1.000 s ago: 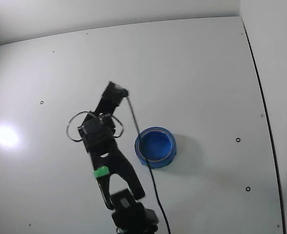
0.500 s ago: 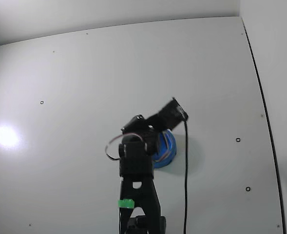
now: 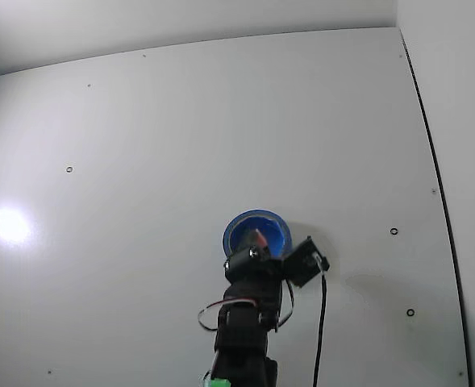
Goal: Grasp a block and put it in the bin.
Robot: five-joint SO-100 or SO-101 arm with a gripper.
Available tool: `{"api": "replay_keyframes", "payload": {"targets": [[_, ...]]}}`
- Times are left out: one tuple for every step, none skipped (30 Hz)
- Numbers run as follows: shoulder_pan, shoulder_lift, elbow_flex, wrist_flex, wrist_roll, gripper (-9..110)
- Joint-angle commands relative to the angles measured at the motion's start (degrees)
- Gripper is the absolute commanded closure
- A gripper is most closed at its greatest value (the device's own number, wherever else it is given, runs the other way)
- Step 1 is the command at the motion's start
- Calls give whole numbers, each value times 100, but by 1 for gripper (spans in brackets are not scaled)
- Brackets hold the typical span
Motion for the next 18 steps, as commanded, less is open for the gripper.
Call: {"api": "replay_keyframes", "payload": {"targets": [[-220,545,185,-264,-35,101],[-281,580,193,-264,-35,101],[-343,589,193,-264,-35,101],[-413,580,193,-264,-35,101],[-466,580,193,-264,-35,101],[-519,580,193,-264,-35,101],[-536,580,193,-264,-35,101],[-563,580,220,-264,-44,101],[-571,580,202,-264,-44,101],[-563,580,202,-264,-44,100],[-554,580,202,-264,-44,99],[-545,580,211,-264,-44,96],[-536,580,229,-264,-44,93],[-527,580,255,-264,-44,90],[-519,615,281,-264,-44,88],[-519,659,281,-264,-44,85],[-519,659,290,-264,-44,83],[-519,659,290,-264,-44,82]]}}
